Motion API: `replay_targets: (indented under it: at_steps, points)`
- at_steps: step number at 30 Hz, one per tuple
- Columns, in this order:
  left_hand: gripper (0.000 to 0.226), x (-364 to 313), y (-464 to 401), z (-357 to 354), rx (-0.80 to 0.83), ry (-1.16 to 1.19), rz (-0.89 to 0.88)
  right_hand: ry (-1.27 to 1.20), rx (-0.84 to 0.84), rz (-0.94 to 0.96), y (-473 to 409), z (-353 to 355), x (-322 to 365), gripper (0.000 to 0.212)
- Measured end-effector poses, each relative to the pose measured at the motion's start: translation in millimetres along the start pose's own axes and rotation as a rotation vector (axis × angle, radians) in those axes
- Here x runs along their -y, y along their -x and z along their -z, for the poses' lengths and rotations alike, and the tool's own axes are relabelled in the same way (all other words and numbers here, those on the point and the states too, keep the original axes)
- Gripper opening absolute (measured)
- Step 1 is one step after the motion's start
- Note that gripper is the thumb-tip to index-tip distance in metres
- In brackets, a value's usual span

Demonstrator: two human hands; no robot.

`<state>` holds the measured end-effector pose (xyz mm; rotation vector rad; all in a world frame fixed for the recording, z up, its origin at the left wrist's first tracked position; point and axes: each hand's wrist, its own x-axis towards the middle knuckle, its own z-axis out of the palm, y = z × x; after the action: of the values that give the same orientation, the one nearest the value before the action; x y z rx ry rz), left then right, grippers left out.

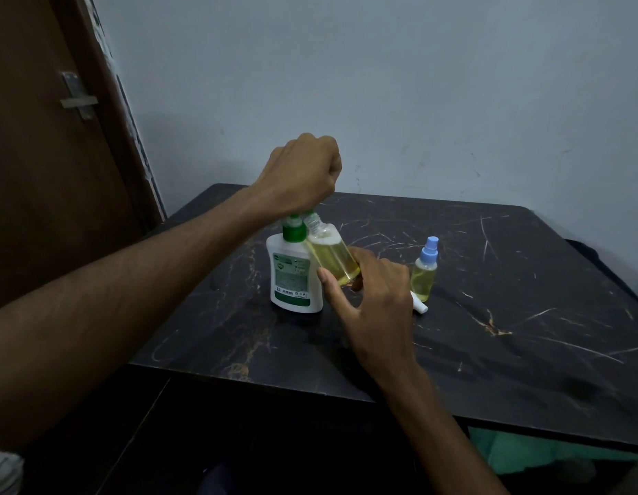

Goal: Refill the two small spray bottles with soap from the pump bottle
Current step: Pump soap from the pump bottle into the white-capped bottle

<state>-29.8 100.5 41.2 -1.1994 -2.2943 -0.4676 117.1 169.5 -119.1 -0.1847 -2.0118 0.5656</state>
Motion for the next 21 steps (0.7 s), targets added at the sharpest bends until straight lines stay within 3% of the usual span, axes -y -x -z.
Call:
replay_targets:
  at_steps: [21]
  points:
    - [0.037,0.8,3.2,-5.4,0.007,-0.026,0.007,-0.01,-0.01,-0.008,-0.3,1.3,0.3,0.049]
